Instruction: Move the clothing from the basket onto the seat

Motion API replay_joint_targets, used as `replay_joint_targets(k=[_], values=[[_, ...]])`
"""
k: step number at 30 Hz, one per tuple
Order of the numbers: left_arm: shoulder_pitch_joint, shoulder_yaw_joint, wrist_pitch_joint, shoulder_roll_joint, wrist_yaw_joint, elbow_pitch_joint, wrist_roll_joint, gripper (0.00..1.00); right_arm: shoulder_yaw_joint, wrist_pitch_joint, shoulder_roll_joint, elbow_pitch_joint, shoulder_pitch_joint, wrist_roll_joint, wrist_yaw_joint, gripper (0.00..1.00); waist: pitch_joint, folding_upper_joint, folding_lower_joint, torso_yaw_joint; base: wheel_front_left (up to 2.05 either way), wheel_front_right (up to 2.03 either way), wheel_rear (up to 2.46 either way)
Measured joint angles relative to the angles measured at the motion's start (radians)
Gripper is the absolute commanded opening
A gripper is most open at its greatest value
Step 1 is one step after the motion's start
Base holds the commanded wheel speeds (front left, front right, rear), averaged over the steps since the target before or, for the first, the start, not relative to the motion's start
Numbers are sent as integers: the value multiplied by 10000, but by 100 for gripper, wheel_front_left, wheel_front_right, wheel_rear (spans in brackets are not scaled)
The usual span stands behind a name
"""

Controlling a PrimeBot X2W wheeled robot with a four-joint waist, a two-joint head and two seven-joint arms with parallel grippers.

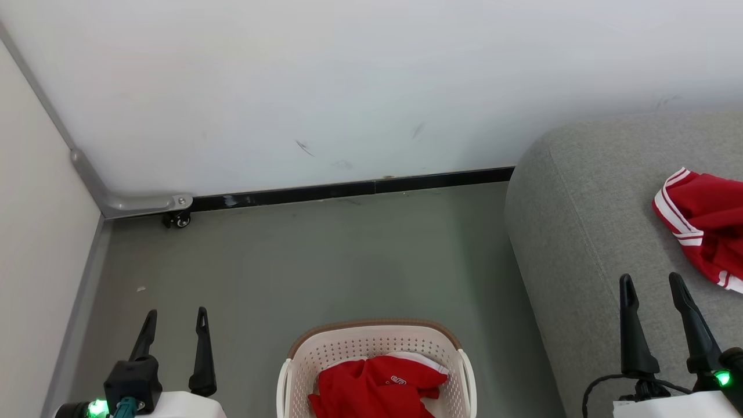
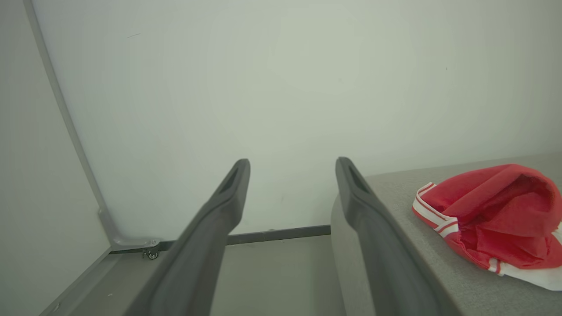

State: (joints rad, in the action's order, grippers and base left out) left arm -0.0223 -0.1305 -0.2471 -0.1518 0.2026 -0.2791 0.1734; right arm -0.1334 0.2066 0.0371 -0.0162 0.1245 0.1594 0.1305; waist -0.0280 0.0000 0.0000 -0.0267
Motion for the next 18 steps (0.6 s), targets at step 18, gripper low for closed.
replay_joint_targets(k=[18], values=[[27, 2, 0, -36, -105, 286, 0, 100, 50, -211, 0, 307, 115, 10, 0, 100, 128, 0, 0, -17, 0, 0, 0]])
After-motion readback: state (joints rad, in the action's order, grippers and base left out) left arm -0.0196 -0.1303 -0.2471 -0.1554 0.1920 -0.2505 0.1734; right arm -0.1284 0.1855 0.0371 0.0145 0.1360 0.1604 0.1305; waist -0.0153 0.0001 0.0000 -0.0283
